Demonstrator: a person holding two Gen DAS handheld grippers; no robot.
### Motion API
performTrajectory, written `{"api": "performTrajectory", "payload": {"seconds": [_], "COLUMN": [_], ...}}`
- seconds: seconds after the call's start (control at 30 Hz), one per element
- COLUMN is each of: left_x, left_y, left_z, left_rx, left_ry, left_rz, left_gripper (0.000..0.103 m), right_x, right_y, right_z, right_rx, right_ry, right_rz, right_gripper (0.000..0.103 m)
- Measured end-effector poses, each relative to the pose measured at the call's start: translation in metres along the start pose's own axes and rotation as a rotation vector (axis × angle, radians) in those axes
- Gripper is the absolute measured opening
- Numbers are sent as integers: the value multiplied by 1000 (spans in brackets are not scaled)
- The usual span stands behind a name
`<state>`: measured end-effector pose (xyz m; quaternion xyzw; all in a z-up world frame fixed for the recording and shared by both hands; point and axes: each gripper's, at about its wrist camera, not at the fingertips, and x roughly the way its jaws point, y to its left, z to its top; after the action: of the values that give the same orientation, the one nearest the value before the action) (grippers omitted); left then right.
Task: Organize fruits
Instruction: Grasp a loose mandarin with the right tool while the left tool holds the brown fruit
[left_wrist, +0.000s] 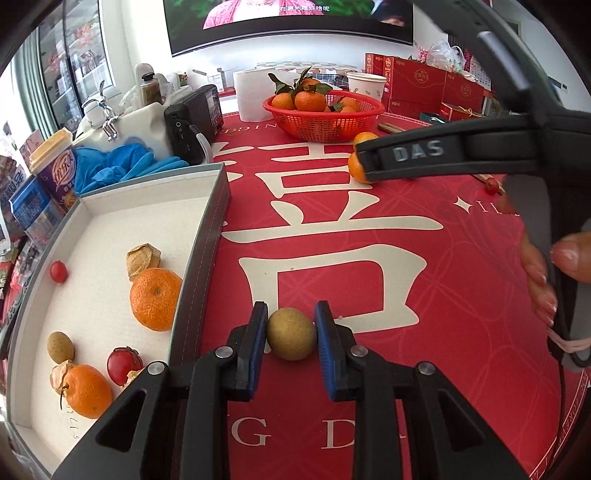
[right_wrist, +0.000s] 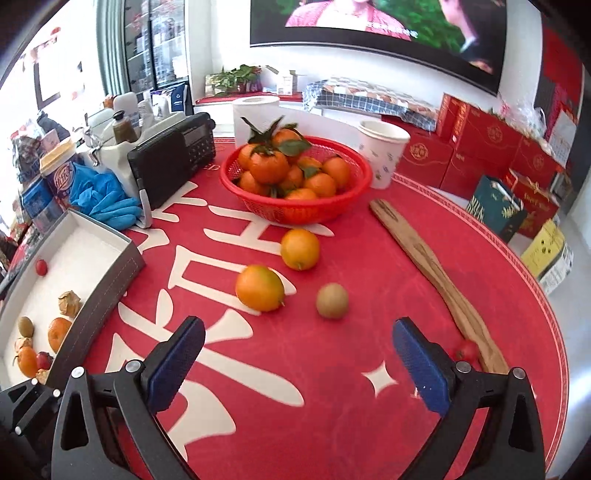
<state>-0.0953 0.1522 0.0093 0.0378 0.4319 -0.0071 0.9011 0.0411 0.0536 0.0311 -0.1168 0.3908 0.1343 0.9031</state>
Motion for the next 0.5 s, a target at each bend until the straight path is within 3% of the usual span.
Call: {"api": "performTrajectory", "payload": {"seconds": [0.03,0.17,0.23,0.3,0.33,0.5], "left_x": [0,0,0,0,0,0], "left_y": [0,0,-1,-1,-1,1], "left_z": [0,0,-1,-1,0,-1], "left_rx": [1,2,2,2,2,-12], "left_ry": [0,-1,-2,-1,-1,1], "left_rz": [1,1,2,1,1,-27], "left_gripper": [29,29,29,29,29,29], "right_x": [6,34,47,53,53,29], "right_y": [6,15,15,11,8,0], "right_z": [3,9,8,7,7,-7], "right_rx": [-24,-22,-10,25,41,68], "right_ry": [4,55,97,97,100,69], "right_rz": [-4,11,32,50,66,54], "right_gripper": [85,82,54,48,39,39]}}
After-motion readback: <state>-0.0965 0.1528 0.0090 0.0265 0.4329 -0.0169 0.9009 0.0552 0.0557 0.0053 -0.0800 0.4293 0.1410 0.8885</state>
